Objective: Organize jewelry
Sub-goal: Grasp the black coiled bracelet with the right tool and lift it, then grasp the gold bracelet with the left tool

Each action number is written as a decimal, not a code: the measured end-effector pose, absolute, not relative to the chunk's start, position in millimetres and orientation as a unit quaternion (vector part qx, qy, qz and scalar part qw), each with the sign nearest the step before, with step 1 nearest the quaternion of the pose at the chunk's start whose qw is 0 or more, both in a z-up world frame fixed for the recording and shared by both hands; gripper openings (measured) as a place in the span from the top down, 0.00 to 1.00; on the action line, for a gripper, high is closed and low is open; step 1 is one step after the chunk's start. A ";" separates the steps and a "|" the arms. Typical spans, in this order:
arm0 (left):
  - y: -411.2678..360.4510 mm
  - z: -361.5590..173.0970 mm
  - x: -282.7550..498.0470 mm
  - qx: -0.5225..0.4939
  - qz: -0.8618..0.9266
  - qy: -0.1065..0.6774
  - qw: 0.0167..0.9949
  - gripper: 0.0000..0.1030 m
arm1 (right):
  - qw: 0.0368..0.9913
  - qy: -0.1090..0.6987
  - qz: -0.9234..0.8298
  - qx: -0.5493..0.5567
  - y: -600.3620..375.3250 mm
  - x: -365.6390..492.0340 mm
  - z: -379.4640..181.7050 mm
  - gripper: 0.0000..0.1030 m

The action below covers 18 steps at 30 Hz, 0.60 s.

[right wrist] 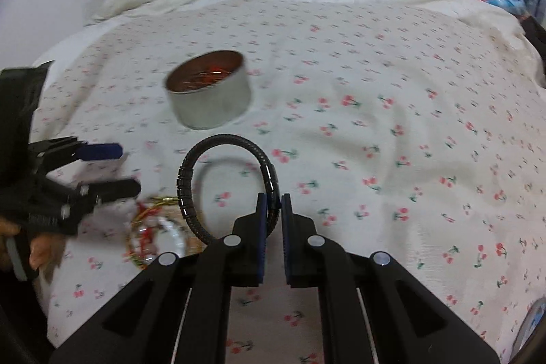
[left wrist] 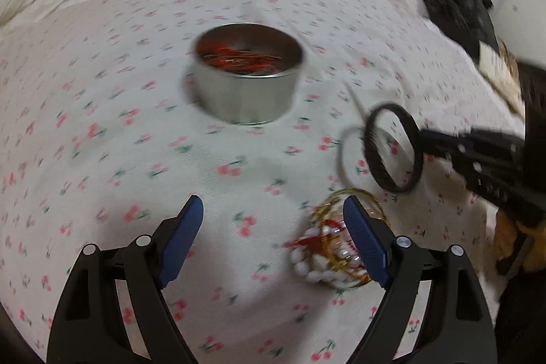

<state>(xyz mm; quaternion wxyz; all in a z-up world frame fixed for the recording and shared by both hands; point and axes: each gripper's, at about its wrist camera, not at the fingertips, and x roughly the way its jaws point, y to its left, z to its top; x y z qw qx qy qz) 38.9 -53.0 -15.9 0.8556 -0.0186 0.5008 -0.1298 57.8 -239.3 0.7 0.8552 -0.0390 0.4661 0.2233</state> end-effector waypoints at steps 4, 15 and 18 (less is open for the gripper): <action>-79.4 -16.3 31.9 0.033 -0.153 0.485 0.860 0.22 | 0.858 0.475 0.195 -0.026 -252.3 67.3 -5.1 0.91; -95.2 -38.1 46.2 0.063 -0.119 0.497 0.857 0.31 | 0.848 0.493 0.193 -0.023 -248.5 73.5 -16.0 0.91; -93.0 -38.8 52.4 0.065 -0.082 0.496 0.862 0.59 | 0.846 0.496 0.195 -0.027 -245.7 74.1 -18.4 0.91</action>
